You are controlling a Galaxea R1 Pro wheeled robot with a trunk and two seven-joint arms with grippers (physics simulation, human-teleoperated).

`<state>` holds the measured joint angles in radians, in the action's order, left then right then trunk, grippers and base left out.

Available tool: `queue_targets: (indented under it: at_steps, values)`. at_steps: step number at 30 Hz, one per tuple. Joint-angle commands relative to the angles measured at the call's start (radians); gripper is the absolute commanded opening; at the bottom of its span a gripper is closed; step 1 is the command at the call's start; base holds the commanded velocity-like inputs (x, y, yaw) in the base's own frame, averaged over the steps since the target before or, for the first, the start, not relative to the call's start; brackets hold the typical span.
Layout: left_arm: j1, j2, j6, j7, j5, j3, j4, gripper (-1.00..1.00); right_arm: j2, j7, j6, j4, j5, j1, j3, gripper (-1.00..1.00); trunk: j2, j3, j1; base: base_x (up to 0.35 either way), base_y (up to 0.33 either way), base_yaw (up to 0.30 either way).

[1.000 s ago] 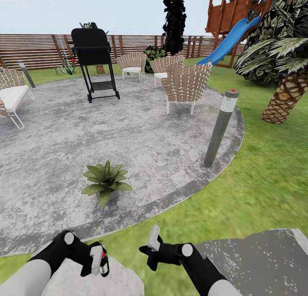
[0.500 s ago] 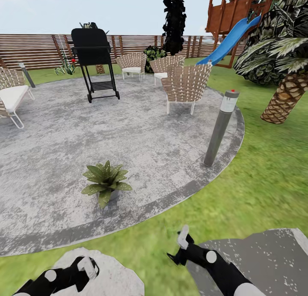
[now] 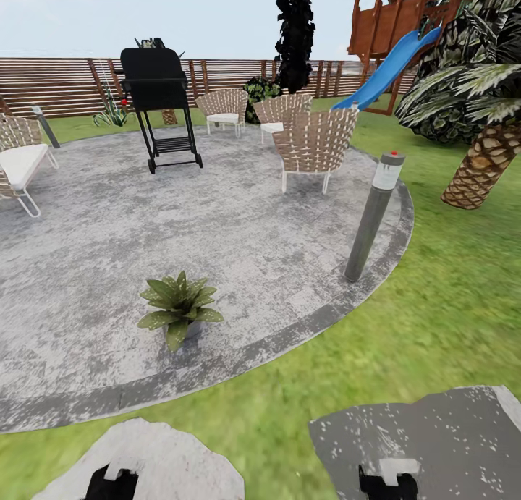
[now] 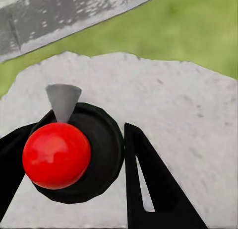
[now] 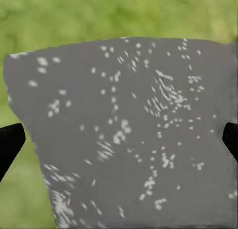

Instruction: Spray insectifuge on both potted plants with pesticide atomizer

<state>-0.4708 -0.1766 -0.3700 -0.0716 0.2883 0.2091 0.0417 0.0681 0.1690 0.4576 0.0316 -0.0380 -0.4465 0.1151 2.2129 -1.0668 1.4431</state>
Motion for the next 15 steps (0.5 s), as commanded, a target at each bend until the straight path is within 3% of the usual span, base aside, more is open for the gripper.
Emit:
queue_targets:
  at_steps: [1,4,9,11,15]
  values:
    - [0.009,0.002,-0.003,0.007,-0.009,0.009,0.0,-1.0,0.001,0.026,0.009,-0.001,-0.028,0.001,0.009,1.0,0.0,-0.001,0.0,0.0,0.0,0.0]
    - [0.03,0.015,-0.006,0.041,-0.071,0.008,-0.001,-1.0,0.0,0.089,0.036,-0.002,-0.065,0.004,0.011,1.0,0.0,-0.001,0.0,0.0,0.0,0.0]
    - [0.034,0.046,-0.005,0.042,-0.076,0.004,-0.004,-1.0,-0.004,0.095,0.042,-0.002,-0.067,0.005,0.014,1.0,0.0,-0.001,0.0,0.0,0.0,0.0]
    - [0.042,0.07,-0.006,0.039,-0.075,0.004,-0.019,-1.0,-0.014,0.099,0.042,-0.001,-0.072,0.004,0.012,1.0,0.0,-0.001,0.0,0.0,0.0,0.0]
    - [0.063,0.076,-0.006,0.031,-0.084,0.007,-0.013,-1.0,-0.02,0.101,0.041,0.0,-0.073,0.005,0.01,1.0,0.0,-0.001,0.0,0.0,0.0,0.0]
